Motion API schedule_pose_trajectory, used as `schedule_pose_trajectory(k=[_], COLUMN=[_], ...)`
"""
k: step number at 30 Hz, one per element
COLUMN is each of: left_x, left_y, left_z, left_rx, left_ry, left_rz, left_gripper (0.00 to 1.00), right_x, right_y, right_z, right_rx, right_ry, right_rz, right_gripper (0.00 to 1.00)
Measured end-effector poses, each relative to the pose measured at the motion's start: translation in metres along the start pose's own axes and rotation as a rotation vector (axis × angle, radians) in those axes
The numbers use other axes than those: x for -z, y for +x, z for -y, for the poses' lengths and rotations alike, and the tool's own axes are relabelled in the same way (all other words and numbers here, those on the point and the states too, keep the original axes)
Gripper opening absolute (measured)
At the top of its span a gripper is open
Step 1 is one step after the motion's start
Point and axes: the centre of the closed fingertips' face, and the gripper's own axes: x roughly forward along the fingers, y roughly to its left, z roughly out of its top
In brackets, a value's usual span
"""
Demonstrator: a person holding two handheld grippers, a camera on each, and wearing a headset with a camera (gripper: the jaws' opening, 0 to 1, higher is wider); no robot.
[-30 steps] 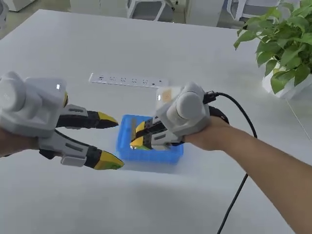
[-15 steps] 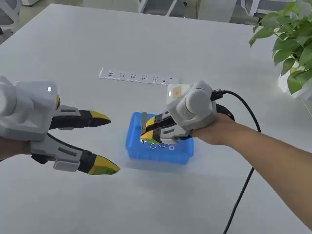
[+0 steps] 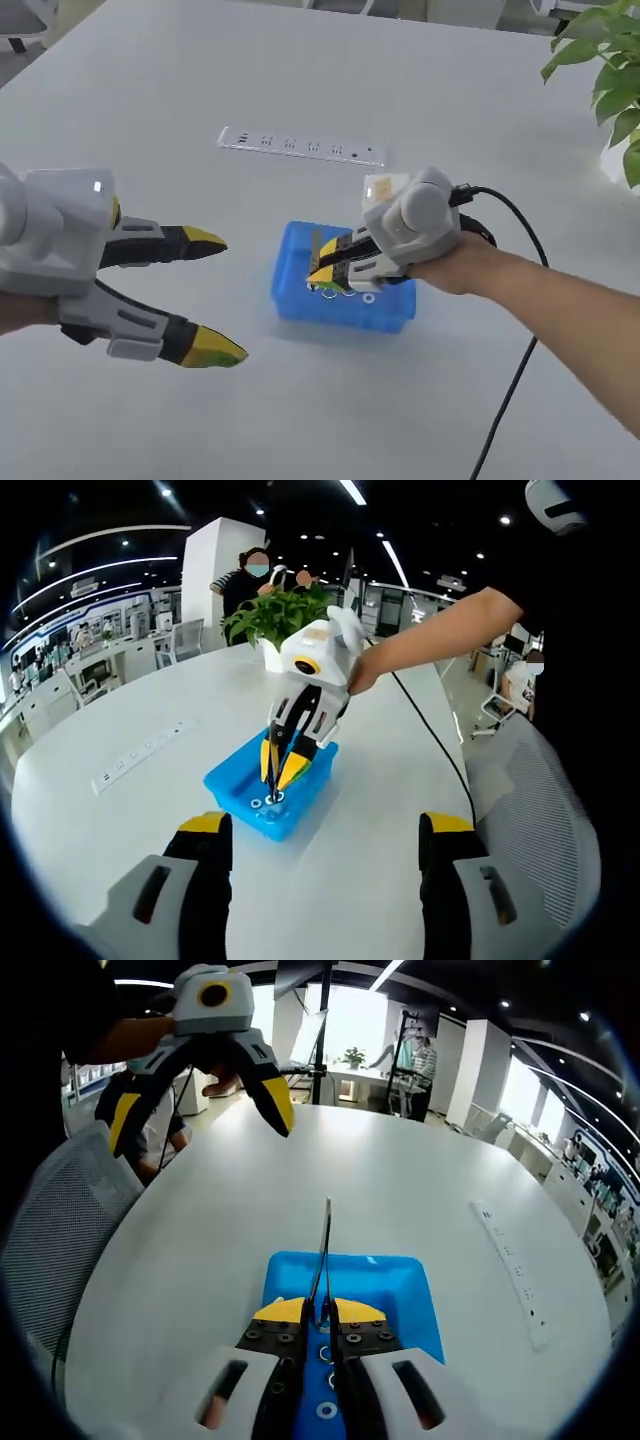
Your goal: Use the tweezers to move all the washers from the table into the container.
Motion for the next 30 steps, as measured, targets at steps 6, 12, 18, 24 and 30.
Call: schedule_pose_trajectory(k=[6,12,18,24,30], left_x=[0.003,0.002,-0.001,-0.004,-0.015], left_y=[0.000,0.001,0.004,0.010,0.020], left_z=[-0.002,-0.007,-0.011,-0.015,-0.023], left_rx=[0.000,-0.004,-0.001,0.011,0.020], left_ry=[-0.004,-0.005,-0.003,0.013,0.045], left_rz=[-0.008,-0.006,-0.003,-0.007,-0.001], left_gripper=[0.82,0.82,0.81,0.78,0.72], right_x=[0.005,0.007,0.010,0.010,0.010], right_y=[0.006,0.010,0.012,0.011,0.011], right_z=[0.001,-0.001,-0.003,-0.003,-0.003], right_rx=[-0.012,-0.021,-0.028,-0.032,-0.032], right_ry=[0.006,0.005,0.007,0.005,-0.006], right_rz=[0.001,-0.002,-0.001,-0.002,-0.006], right_gripper=[0.09,0.09,0.09,0.09,0.09])
